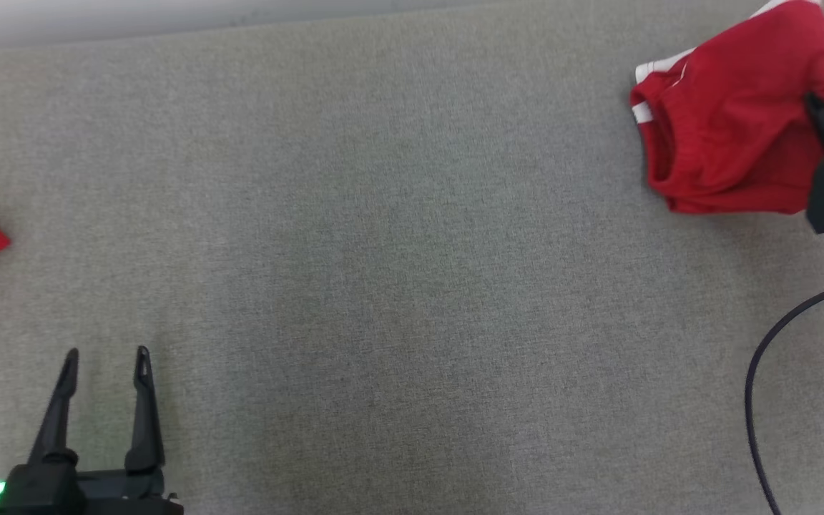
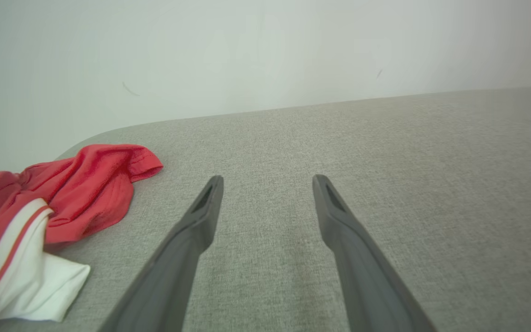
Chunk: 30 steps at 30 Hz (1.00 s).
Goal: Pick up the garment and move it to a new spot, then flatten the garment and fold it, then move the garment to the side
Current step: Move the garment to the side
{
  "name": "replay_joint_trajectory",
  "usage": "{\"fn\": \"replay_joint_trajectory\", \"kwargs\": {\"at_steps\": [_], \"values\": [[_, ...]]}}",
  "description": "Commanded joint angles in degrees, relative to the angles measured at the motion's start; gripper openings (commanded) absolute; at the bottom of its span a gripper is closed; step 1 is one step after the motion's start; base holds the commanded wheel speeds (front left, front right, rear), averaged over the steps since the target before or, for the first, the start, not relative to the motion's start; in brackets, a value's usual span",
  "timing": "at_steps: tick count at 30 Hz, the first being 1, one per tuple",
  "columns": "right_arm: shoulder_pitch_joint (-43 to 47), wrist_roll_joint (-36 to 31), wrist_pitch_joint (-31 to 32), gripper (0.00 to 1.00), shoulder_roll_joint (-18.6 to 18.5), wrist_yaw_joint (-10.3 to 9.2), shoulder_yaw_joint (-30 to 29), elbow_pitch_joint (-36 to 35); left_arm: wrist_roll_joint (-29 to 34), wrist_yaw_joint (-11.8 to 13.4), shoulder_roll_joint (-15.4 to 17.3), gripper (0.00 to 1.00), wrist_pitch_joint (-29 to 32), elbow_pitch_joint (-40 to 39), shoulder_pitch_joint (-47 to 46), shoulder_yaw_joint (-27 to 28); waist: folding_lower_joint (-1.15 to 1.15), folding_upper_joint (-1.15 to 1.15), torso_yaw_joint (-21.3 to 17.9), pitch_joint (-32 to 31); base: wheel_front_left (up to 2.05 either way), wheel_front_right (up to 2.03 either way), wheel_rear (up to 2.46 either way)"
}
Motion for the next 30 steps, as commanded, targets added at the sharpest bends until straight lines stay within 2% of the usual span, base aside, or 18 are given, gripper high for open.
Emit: {"fn": "replay_joint_trajectory", "kwargs": {"at_steps": [1,14,30], "values": [[-1.06,-0.47,-0.13,0.0,-1.05,-0.01,0.29,-0.07,0.74,0.3,0.58,1.0,0.23,-0.61,-0.22,0.4,-0.01,-0.01,-0.76,1.82,0.0,0.0,0.0],[-4.97,-1.84,0.37,0.0,-3.71,-0.02,0.96,1.86,1.45,1.63,2.79,1.0,3.17,-7.71,0.94,1.76,-0.01,-0.01,-1.71,5.63,0.0,0.0,0.0],[-7.12,-2.73,0.3,0.0,-4.24,-0.02,1.25,5.16,1.6,2.49,3.33,1.0,3.98,-10.19,1.62,1.6,-0.01,-0.01,-1.27,6.87,0.0,0.0,0.0]]}}
